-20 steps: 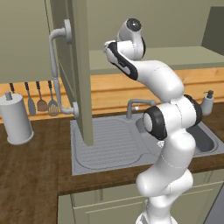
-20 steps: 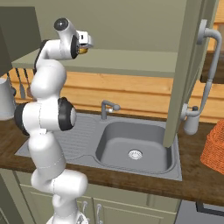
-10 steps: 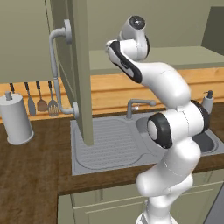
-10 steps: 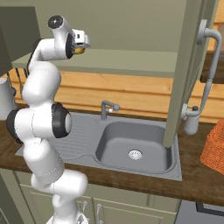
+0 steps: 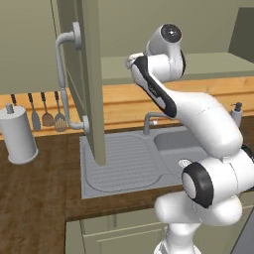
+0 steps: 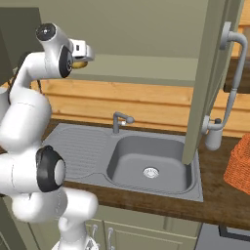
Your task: Open the cabinet, pick up the bread from the cabinet and place it in the basket. Then move the basket to the dining counter.
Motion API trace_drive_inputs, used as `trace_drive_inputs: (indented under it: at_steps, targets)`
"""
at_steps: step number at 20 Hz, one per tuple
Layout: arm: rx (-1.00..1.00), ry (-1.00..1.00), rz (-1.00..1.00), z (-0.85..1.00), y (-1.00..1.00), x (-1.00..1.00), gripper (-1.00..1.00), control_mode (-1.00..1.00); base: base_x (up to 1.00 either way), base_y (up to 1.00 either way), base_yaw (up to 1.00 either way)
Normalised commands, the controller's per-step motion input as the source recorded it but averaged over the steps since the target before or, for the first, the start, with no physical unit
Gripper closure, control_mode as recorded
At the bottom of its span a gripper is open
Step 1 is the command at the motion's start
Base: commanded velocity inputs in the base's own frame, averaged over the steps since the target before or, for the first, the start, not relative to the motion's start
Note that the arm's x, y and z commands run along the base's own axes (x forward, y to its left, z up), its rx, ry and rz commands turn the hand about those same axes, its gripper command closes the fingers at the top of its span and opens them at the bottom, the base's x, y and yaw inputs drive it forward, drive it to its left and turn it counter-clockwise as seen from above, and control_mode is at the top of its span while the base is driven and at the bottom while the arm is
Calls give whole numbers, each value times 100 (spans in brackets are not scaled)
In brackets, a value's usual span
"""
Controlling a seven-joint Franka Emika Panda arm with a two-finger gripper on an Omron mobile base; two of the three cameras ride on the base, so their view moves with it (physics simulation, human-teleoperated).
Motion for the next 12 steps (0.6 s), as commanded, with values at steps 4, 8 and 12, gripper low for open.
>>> trace_drive_inputs:
  at_steps: [4, 8, 12]
  targets:
    - [5, 0, 0, 33, -13, -100, 100, -100, 0, 0, 0]
    - [3, 0, 0, 61, -18, -100, 100, -100, 0, 0, 0]
    - [2, 0, 0, 26, -15, -100, 100, -100, 0, 0, 0]
